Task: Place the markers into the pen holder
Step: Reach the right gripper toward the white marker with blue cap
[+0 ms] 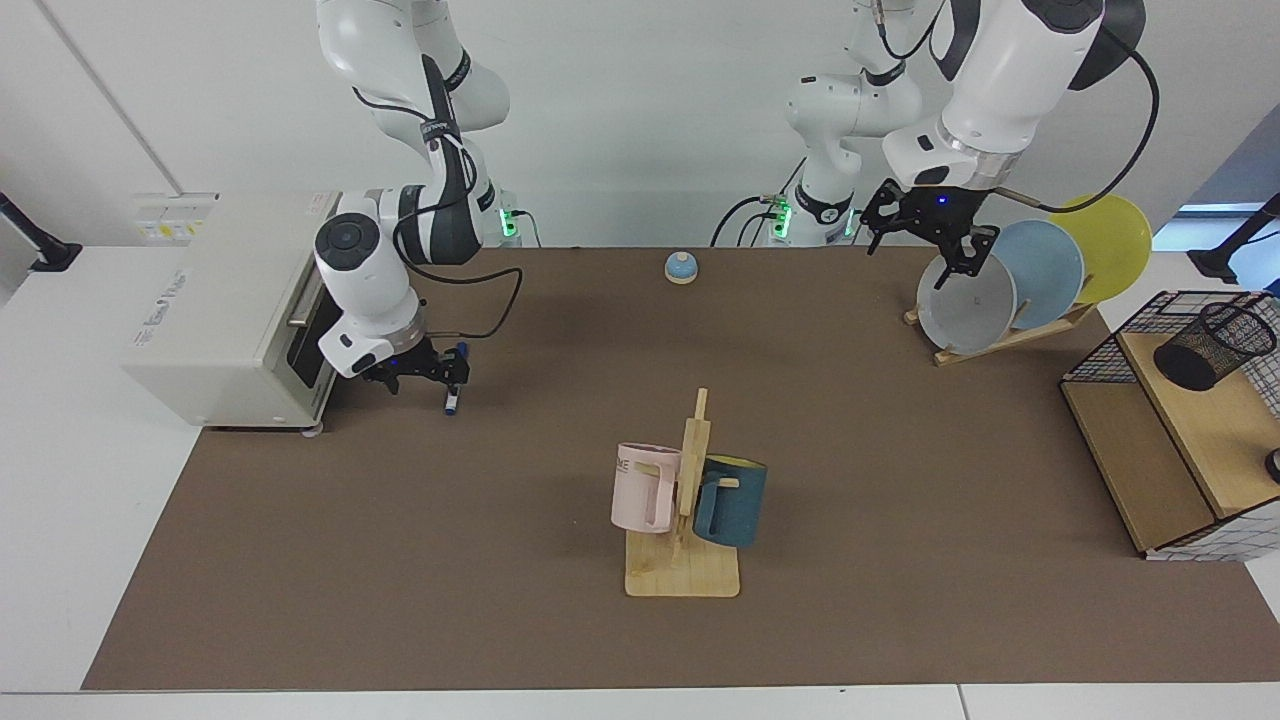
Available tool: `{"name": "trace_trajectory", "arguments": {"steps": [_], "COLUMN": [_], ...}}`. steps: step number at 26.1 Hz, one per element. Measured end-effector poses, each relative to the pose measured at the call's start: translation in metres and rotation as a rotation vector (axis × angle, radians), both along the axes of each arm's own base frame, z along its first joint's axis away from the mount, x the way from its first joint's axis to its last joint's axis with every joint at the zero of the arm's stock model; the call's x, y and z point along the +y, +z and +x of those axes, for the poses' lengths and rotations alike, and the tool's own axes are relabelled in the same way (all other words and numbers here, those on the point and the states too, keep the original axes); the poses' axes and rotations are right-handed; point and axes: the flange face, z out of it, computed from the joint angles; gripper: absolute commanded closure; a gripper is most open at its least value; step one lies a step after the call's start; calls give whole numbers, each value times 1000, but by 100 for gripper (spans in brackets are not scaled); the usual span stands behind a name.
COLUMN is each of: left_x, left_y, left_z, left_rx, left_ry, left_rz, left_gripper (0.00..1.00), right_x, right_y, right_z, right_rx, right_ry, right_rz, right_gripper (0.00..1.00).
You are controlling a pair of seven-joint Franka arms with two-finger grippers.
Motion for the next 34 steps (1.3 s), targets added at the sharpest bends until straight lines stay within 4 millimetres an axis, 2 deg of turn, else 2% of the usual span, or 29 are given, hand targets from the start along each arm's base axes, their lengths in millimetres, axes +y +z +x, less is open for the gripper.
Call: {"name": "trace_trajectory", "arguments": {"steps": [13, 20, 25, 31, 34], "left_x": [-5, -19, -28, -28, -28], "left_y": [-5, -4, -2, -3, -4], "left_z": [0, -1, 4, 6, 6], "left_rx": [-4, -21, -75, -83, -83], "left_ry": [-192, -299, -364, -430, -443], "left_rz": [-7, -11, -16, -16, -16], "left_gripper": [0, 0, 0, 0, 0], "right_x": [7, 9, 16, 17, 17], "right_y": [-44, -59, -62, -62, -62], "right_z": [-15, -15, -16, -16, -16], "right_rx": [34, 33, 37, 37, 37], "right_ry": [7, 6, 1, 0, 0], "right_rz": [-6, -8, -11, -11, -11], "right_gripper": [0, 0, 1, 28, 31]}}
